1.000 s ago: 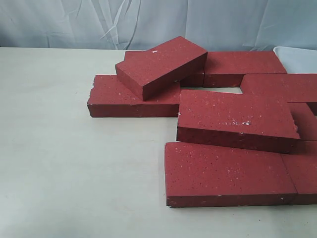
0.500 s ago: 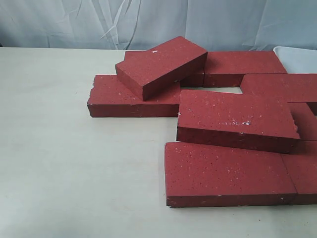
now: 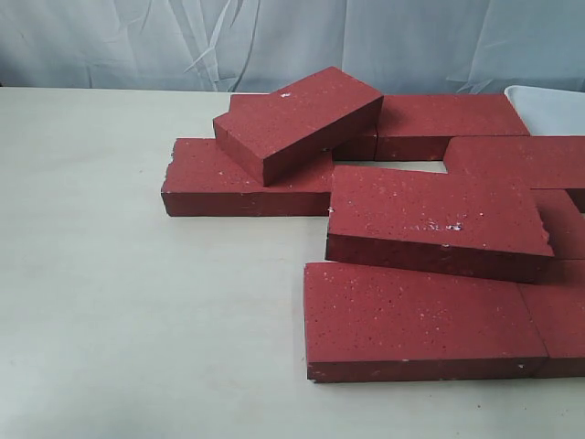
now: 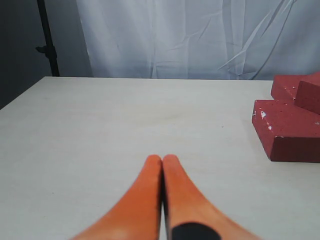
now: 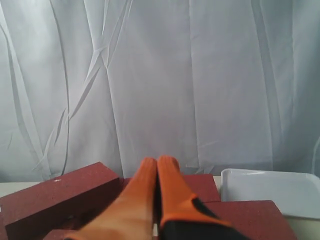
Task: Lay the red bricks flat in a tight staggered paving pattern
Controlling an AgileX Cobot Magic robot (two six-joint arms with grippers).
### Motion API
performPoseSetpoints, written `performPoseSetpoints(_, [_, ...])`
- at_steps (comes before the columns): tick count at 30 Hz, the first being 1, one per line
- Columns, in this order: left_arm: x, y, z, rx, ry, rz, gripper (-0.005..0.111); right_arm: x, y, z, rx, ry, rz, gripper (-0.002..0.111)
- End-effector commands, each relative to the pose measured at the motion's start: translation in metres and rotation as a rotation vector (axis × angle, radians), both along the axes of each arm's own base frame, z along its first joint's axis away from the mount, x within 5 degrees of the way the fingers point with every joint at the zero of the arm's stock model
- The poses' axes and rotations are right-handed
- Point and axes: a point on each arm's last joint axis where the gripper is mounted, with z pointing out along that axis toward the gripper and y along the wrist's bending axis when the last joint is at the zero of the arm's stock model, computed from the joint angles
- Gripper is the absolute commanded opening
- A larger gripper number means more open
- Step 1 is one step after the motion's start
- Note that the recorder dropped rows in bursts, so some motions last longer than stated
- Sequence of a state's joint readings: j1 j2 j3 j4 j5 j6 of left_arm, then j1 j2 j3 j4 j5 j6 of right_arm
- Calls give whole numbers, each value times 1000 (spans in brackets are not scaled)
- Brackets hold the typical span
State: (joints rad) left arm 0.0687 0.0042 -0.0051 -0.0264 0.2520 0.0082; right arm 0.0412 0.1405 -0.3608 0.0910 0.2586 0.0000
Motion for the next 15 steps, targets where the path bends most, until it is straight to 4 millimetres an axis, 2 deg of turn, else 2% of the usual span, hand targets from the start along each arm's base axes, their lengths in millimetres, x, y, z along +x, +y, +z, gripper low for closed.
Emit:
performPoseSetpoints(1, [0, 0, 0, 1, -13, 3, 0, 6, 1, 22, -20, 113, 2, -1])
performPoseSetpoints(5, [0, 0, 0, 1, -13, 3, 0, 12, 2, 30, 4, 114, 11, -1])
performPoseSetpoints(15, [0, 0, 0, 1, -13, 3, 0, 15, 2, 25, 2, 174, 15, -1])
